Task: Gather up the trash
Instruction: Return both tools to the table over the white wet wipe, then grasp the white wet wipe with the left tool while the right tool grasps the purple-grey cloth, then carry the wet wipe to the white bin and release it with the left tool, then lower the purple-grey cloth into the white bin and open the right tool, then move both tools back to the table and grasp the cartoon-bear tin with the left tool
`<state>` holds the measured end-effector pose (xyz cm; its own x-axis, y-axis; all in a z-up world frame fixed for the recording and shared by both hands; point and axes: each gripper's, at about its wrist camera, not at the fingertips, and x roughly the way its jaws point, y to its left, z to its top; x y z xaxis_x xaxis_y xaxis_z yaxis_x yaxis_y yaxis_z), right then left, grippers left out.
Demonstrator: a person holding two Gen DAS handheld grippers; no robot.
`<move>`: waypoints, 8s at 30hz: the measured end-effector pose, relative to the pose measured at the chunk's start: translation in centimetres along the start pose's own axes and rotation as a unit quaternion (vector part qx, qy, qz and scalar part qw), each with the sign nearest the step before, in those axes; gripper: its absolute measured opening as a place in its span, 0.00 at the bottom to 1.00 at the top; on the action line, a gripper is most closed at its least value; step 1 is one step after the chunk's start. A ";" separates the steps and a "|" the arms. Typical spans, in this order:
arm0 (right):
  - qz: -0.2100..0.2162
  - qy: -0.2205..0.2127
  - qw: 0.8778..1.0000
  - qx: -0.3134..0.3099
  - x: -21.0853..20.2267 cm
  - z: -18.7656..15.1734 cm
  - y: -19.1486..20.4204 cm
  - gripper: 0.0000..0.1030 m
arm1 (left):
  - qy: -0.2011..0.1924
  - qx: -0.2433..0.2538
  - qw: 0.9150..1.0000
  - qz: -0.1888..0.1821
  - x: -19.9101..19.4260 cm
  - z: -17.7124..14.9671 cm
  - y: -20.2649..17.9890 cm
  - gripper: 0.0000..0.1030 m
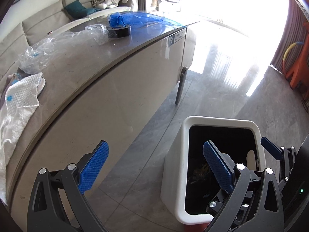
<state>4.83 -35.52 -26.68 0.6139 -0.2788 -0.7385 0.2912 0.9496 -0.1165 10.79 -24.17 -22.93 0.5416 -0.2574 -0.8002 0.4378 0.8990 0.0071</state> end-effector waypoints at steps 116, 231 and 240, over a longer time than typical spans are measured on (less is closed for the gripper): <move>0.096 -0.182 0.979 -0.008 -18.8 8.3 5.1 0.35 | -0.183 -0.084 0.979 0.042 -18.3 0.6 9.0 0.09; 0.039 -0.153 0.987 -0.044 -8.3 9.9 7.4 0.96 | -0.103 -0.110 0.983 0.107 -7.6 4.1 13.4 0.95; 0.075 -0.152 0.983 -0.065 -5.3 12.6 10.5 0.96 | -0.069 -0.150 0.980 0.111 -3.6 5.3 16.6 0.95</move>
<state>13.84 -25.89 -15.65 0.8398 -0.1445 -0.5233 0.0956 0.9882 -0.1195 19.90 -10.23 -16.76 0.7005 -0.0700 -0.7102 0.0783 0.9967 -0.0211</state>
